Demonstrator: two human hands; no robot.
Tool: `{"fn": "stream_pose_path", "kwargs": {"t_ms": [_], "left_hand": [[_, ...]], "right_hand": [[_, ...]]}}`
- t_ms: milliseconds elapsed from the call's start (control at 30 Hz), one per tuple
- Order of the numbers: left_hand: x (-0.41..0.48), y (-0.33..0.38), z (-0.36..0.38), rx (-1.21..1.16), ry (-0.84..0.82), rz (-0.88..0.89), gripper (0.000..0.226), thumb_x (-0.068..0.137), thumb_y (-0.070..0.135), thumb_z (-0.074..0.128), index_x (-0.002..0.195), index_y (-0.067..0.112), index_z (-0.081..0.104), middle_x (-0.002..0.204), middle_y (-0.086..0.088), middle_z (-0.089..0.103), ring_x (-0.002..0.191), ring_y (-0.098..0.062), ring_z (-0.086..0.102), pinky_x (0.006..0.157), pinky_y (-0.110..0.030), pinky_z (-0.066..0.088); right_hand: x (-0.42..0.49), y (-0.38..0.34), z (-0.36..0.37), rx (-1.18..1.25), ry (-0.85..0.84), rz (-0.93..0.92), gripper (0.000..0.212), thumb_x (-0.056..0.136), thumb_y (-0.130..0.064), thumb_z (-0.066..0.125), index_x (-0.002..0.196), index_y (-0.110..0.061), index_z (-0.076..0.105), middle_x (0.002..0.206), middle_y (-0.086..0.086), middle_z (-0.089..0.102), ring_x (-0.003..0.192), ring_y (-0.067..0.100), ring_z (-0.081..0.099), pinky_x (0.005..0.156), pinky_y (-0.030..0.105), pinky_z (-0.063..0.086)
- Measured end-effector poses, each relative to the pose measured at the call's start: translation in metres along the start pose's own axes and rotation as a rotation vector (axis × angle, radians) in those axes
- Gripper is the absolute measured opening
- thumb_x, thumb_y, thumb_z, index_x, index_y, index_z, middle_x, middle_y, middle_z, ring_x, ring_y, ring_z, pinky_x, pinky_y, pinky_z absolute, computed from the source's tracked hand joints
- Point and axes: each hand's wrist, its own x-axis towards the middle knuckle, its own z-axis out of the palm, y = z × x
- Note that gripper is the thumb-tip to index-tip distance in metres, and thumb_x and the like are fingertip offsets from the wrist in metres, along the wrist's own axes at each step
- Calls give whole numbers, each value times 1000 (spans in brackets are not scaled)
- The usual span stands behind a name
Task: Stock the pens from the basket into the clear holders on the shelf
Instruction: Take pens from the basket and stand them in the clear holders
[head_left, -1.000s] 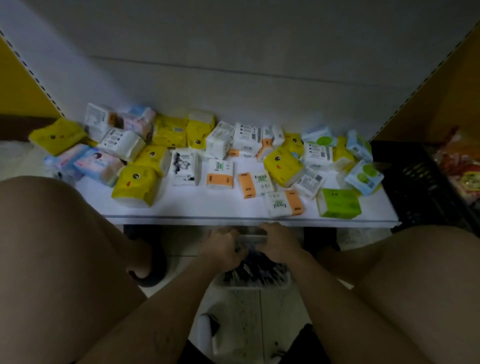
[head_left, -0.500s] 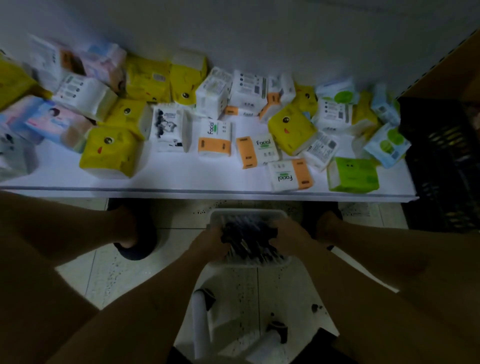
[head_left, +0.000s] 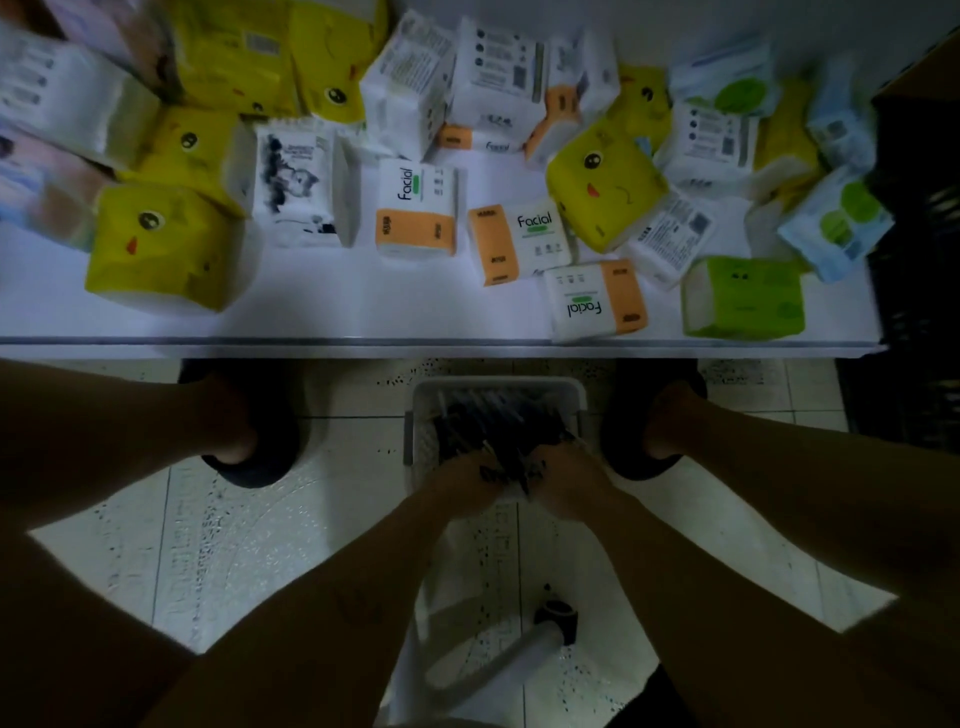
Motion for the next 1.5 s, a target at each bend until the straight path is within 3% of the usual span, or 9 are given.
{"fn": "stream_pose_path", "kwargs": {"t_ms": [100, 167, 267, 467, 767, 1067, 1267, 1400, 1500], "left_hand": [[2, 5, 3, -52, -1, 56, 36, 99, 20, 49, 134, 11, 50, 132, -10, 55, 116, -25, 53, 77, -15, 35], [6, 8, 2, -79, -24, 98, 37, 98, 16, 51, 134, 9, 50, 134, -8, 53, 121, -25, 51, 87, -15, 36], [15, 10, 2, -10, -115, 127, 41, 97, 28, 53, 136, 15, 51, 143, -11, 45, 131, -29, 42, 110, -32, 32], [29, -1, 21, 461, -170, 75, 66, 93, 54, 41, 150, 26, 22, 158, -8, 7, 142, -39, 17, 114, -49, 27], [33, 0, 20, 591, -102, 21, 58, 98, 41, 37, 150, 20, 22, 152, -16, 25, 137, -38, 29, 112, -47, 31], [28, 2, 18, 357, -26, -70, 46, 100, 26, 41, 144, 11, 36, 140, -16, 44, 119, -28, 51, 94, -32, 45], [16, -4, 10, 38, 126, -138, 22, 97, 19, 49, 109, 5, 62, 104, -12, 65, 94, -23, 63, 74, -24, 49], [9, -4, 3, -112, 175, -150, 19, 93, 17, 57, 108, 7, 59, 97, -11, 63, 93, -25, 63, 71, -26, 49], [5, -5, -3, -201, 185, -149, 31, 90, 20, 58, 117, 10, 47, 101, -10, 60, 90, -28, 63, 74, -36, 56]], "right_hand": [[-13, -15, -8, 61, 59, -5, 9, 92, -18, 53, 88, -18, 61, 88, 2, 58, 86, 24, 55, 78, 35, 49], [-20, -19, -16, 113, 129, 41, 13, 91, -12, 56, 79, -16, 59, 81, 4, 55, 79, 26, 50, 67, 31, 39], [-22, -16, -27, 130, 179, 67, 25, 88, -8, 57, 112, -8, 64, 110, 14, 62, 99, 33, 58, 75, 32, 47], [-30, -12, -33, 44, 116, 27, 37, 90, -21, 59, 125, -9, 59, 131, 13, 51, 119, 32, 49, 95, 35, 45], [-21, 0, -18, -95, 21, 11, 39, 93, -29, 52, 129, -17, 54, 141, 11, 43, 130, 31, 40, 106, 43, 38], [-15, 6, -5, -114, -36, -21, 49, 98, -24, 43, 146, -18, 38, 156, 10, 23, 142, 32, 23, 114, 42, 29], [-12, 6, -4, -166, -83, -26, 56, 100, -28, 40, 153, -18, 23, 161, 12, 2, 148, 33, 1, 120, 45, 16], [-10, 6, -5, -121, -39, -21, 54, 94, -34, 34, 140, -8, 46, 151, 15, 32, 139, 30, 29, 110, 32, 32], [0, 8, -5, -81, 31, -21, 31, 92, -21, 52, 115, -4, 65, 127, 14, 54, 118, 29, 50, 94, 29, 44]]}}
